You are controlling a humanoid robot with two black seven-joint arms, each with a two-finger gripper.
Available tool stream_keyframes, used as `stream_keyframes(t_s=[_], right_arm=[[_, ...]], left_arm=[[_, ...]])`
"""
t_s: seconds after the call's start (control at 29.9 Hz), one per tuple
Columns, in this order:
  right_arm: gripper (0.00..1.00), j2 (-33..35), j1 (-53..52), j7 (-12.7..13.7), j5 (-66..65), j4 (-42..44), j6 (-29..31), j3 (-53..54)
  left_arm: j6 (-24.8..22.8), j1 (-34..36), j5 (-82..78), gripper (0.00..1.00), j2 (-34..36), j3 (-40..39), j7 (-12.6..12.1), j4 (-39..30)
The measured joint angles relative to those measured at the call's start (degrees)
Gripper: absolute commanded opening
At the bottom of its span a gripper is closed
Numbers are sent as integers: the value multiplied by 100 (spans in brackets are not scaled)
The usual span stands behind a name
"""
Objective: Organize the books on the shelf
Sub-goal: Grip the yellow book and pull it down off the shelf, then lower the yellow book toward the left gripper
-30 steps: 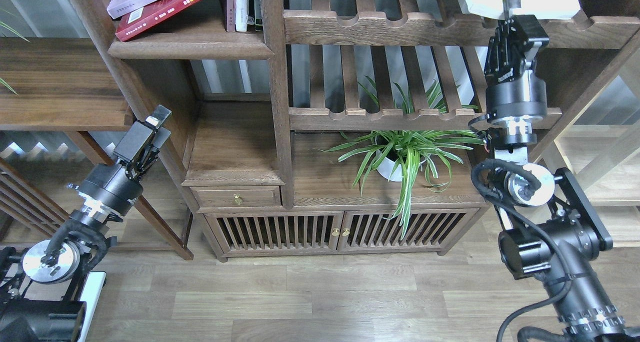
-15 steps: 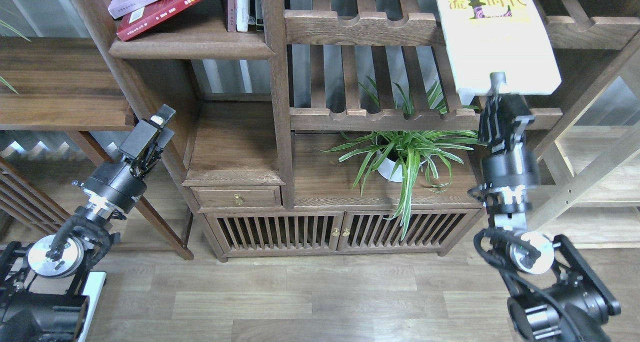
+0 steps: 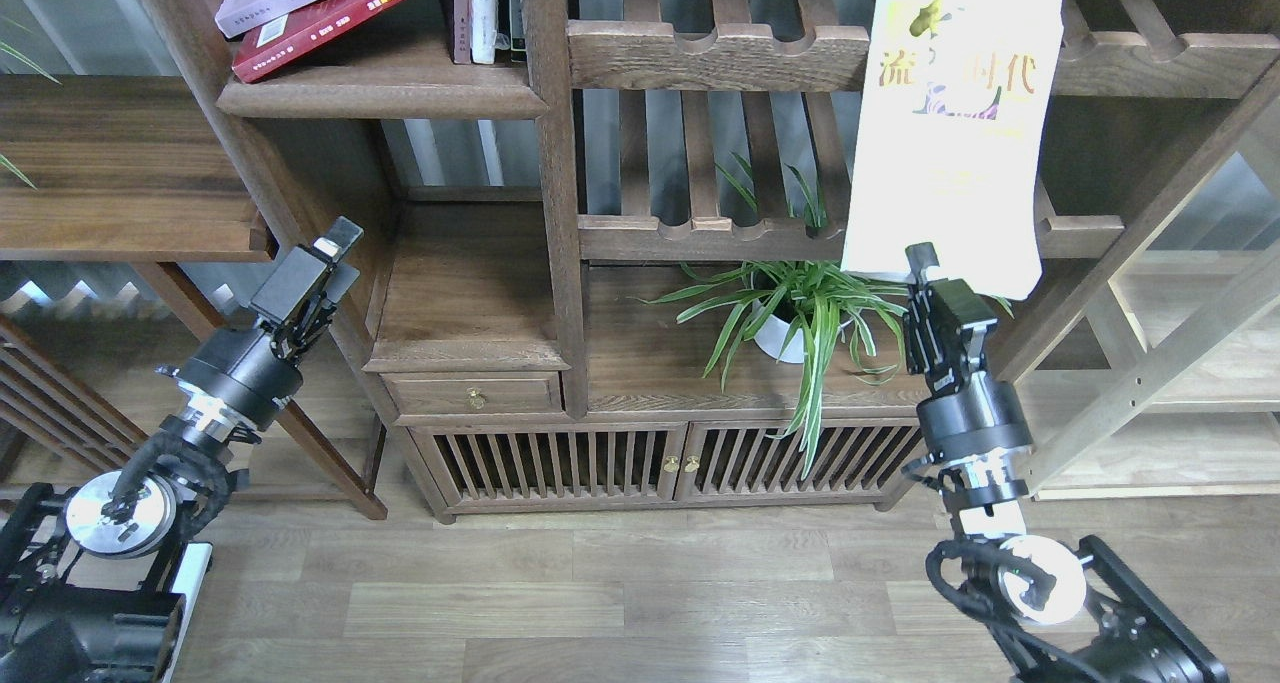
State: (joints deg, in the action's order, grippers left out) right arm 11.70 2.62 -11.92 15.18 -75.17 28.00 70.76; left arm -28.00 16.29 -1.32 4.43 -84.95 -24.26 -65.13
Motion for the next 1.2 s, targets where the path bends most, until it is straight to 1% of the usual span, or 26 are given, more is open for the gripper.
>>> stream_keyframes(t_s=[0.37, 0.53, 0.67, 0.94, 1.07, 1.2], right_arm=[[4, -59, 762, -53, 12, 27, -1, 50], [4, -99, 890, -56, 19, 43, -1, 74], [4, -87, 1053, -47, 19, 43, -1, -1], [5, 71, 1237, 5, -198, 42, -1, -971], [5, 62, 1044, 7, -289, 38, -1, -1445], [5, 13, 765, 7, -304, 35, -1, -1736]], left_arm=[[0, -38, 0, 99, -92, 261, 0, 0], [0, -81, 0, 99, -125, 292, 6, 0], [0, -208, 13, 99, -123, 460, 9, -2], [0, -519, 235, 99, -121, 1071, 10, -89], [0, -554, 419, 99, -126, 1405, 9, -107], [0, -691, 456, 99, -86, 1523, 9, -118]])
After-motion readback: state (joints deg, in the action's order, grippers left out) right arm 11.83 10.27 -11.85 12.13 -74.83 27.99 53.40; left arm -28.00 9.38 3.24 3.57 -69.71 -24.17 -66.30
